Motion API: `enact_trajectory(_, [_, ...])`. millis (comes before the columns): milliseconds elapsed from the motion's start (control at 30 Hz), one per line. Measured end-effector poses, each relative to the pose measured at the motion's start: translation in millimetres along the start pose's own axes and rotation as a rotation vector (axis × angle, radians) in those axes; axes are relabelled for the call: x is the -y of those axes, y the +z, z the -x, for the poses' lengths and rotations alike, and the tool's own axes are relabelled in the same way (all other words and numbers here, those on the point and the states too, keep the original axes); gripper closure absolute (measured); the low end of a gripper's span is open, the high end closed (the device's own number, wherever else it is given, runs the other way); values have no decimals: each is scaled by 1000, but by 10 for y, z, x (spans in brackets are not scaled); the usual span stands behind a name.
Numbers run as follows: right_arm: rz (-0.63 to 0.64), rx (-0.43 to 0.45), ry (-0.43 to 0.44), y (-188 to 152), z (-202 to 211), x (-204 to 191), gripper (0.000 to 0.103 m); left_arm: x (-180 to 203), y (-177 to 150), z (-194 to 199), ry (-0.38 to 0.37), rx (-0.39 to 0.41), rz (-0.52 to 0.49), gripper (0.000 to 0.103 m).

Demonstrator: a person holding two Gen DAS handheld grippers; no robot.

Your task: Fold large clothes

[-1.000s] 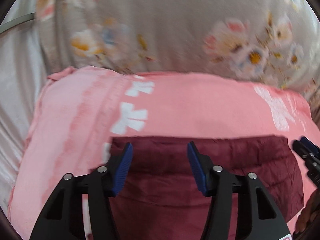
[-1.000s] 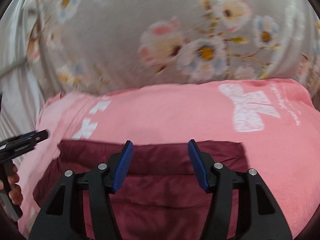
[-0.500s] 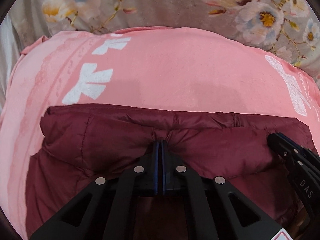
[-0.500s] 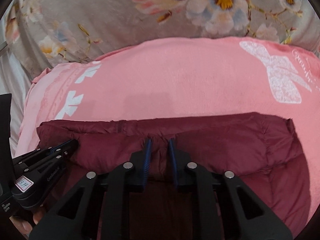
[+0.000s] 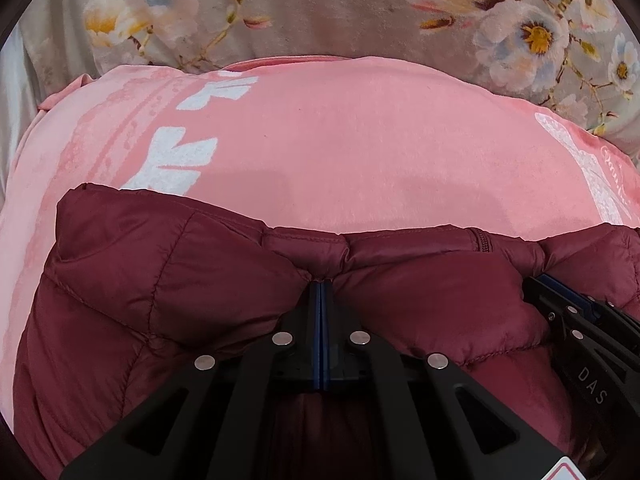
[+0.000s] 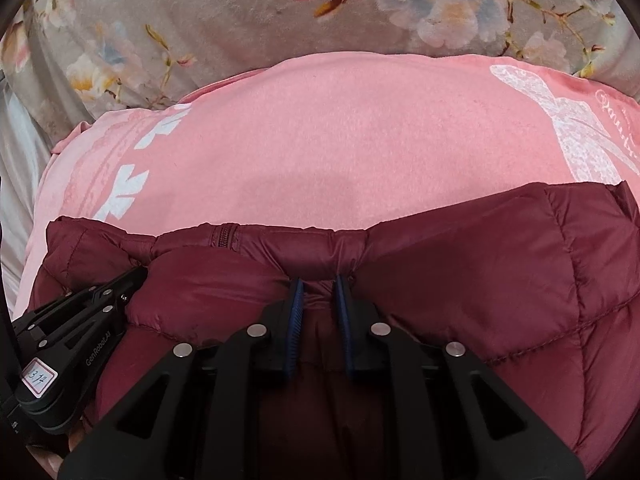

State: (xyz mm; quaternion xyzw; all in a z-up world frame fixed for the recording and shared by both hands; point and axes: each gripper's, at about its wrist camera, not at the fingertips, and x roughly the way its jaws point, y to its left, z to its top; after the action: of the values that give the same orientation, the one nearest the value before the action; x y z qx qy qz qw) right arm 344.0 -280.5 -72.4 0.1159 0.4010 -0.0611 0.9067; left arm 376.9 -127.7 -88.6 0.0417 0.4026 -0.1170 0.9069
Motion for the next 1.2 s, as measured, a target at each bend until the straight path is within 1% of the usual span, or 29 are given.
enact_trajectory(300, [-2, 7, 1, -2, -2, 5, 88, 71, 0, -8, 35, 3, -28, 103])
enact_trajectory(400, [-12, 18, 7, 5, 30, 26, 87, 101, 4, 1, 57, 4, -43, 103])
enact_trajectory(433, [-15, 27, -1, 2, 77, 35, 85, 108, 4, 19, 64, 2, -48, 103])
enact_trajectory(500, [-16, 50, -37, -28, 272, 36, 76, 71, -30, 146, 69, 2, -38, 100])
enact_trajectory(533, [-10, 93, -44, -73, 507, 35, 63, 44, -59, 229, 59, 2, -29, 98])
enact_trajectory(567, [-6, 123, -45, -108, 650, 49, 50, 7, -93, 322, 45, 3, -17, 97])
enact_trajectory(600, [0, 159, -51, -162, 860, 69, 47, -39, -142, 442, 37, -3, -6, 97])
enact_trajectory(667, [-3, 163, -66, -232, 1059, 113, 47, -99, -220, 605, 21, -17, 3, 96])
enact_trajectory(733, [-25, 145, -57, -341, 1197, 177, 49, -150, -329, 768, 17, -27, 12, 96])
enact_trajectory(800, [-38, 120, -50, -490, 1261, 192, 55, -153, -453, 890, 28, -35, 3, 96])
enact_trajectory(833, [-36, 115, -51, -544, 1270, 176, 60, -143, -511, 932, 31, -35, -1, 96])
enact_trajectory(900, [-22, 103, -54, -691, 1260, 117, 68, -115, -626, 989, 35, -46, -10, 96])
enact_trajectory(933, [-15, 95, -56, -775, 1240, 79, 73, -98, -699, 1008, 27, -53, -7, 96])
enact_trajectory(967, [-14, 84, -53, -852, 1206, 48, 75, -89, -762, 1015, 21, -58, -5, 96])
enact_trajectory(1033, [-17, 61, -43, -984, 1113, 5, 78, -42, -868, 1014, 41, -48, -18, 96])
enact_trajectory(1067, [-13, 60, -55, -1039, 1072, -15, 78, -28, -899, 1011, 50, -39, -23, 96])
enact_trajectory(1200, [67, 78, -137, -1138, 990, -151, 78, 14, -991, 942, 76, -6, -35, 96])
